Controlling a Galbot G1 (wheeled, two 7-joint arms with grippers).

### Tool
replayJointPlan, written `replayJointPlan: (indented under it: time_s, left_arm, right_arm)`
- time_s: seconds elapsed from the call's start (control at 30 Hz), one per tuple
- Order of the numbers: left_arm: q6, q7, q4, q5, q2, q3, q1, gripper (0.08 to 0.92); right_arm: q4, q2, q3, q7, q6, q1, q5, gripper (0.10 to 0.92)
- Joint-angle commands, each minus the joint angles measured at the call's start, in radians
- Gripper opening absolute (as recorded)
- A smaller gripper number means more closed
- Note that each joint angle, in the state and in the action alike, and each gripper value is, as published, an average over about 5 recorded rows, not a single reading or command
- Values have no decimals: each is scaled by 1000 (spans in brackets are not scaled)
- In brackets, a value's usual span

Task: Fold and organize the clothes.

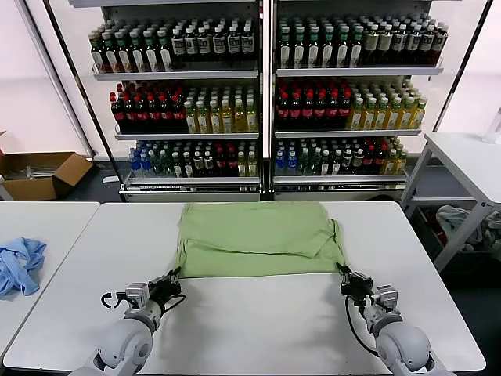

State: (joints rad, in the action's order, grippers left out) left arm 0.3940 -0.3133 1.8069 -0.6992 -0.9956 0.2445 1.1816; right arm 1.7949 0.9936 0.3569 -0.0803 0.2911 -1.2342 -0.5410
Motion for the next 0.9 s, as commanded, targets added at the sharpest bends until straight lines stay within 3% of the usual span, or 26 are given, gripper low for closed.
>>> replayJointPlan:
  time_s: [0.03,0.3,0.47,0.67,0.9]
  left_arm:
    - [11,-11,103,10,55,24,48,84]
    - [28,-85,210,19,106,41,184,84]
    - [21,-203,339,78,132,42,353,84]
    - [-13,-352,425,149,144,52,491,84]
    - [-71,-467,490,186,156,65,660,84]
  right_arm:
    - [118,-47,25,-14,8,-66,-4,108]
    - [315,-108,64,-40,49,-287,45,108]
    - [451,-132,100,-68,44,-484,95,108]
    - [504,-132,130,-72,17,-642,167,108]
    - [504,-132,144,-79,8,-732,220,108]
